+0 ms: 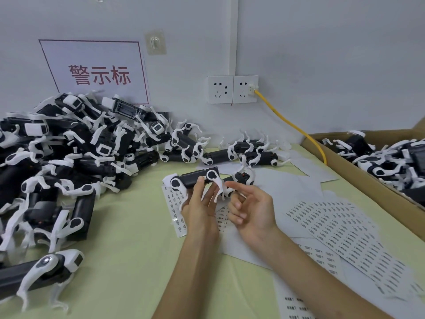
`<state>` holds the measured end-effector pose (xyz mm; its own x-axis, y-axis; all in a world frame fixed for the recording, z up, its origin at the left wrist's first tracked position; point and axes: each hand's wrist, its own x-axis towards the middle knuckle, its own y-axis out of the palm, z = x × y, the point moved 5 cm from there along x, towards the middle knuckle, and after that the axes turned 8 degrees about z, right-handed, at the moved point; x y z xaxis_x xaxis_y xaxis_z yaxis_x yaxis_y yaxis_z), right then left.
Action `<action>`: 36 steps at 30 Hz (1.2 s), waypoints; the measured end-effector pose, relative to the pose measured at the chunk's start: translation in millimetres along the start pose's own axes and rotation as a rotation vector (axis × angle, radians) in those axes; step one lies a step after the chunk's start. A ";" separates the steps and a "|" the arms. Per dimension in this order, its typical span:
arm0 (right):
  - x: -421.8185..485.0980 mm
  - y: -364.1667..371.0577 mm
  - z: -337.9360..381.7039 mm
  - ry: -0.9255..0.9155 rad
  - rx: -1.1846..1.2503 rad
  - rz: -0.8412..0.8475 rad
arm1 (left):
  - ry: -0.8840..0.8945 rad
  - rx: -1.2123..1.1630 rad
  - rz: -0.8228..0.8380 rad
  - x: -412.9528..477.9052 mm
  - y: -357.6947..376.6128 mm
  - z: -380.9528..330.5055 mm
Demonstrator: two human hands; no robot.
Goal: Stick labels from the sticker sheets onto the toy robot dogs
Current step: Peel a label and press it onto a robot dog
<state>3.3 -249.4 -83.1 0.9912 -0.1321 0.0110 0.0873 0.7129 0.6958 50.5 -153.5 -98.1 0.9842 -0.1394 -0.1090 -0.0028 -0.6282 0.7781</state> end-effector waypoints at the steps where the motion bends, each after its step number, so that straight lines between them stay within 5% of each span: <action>1: 0.3 -1.4 2.9 -0.014 0.002 -0.008 | 0.001 0.014 0.010 -0.2 0.5 0.5; 6: 3.0 -6.9 9.6 -0.071 -0.051 -0.048 | 0.067 0.145 0.039 -2.6 2.7 -3.1; 10: 3.6 -15.0 22.5 -0.198 -0.406 -0.160 | 0.145 0.271 0.132 -7.9 10.9 -4.7; 14: 6.8 -3.8 23.5 -0.221 -0.649 -0.049 | 0.190 0.381 0.225 -11.3 16.6 -3.3; 21: 8.4 -6.2 26.6 -0.247 -0.609 -0.024 | 0.118 0.399 0.188 -10.0 15.5 -1.5; 25: 8.7 -9.2 30.8 -0.084 -0.606 -0.039 | 0.062 0.430 0.155 -8.6 12.8 -2.3; 30: 8.9 -29.4 53.5 0.081 -0.234 -0.123 | 0.080 0.623 0.267 -8.3 15.8 -0.8; 34: -2.9 -60.8 128.6 -0.360 0.534 0.041 | 0.112 0.715 0.300 -8.7 17.2 1.0; 36: -18.0 -83.1 159.9 -0.584 0.707 0.135 | 0.116 0.709 0.309 -8.9 18.1 1.6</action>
<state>-37.7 -416.4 -26.3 0.7644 -0.5412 0.3503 -0.2967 0.1871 0.9365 41.4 -164.9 -84.0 0.9324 -0.3315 0.1437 -0.3538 -0.9184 0.1769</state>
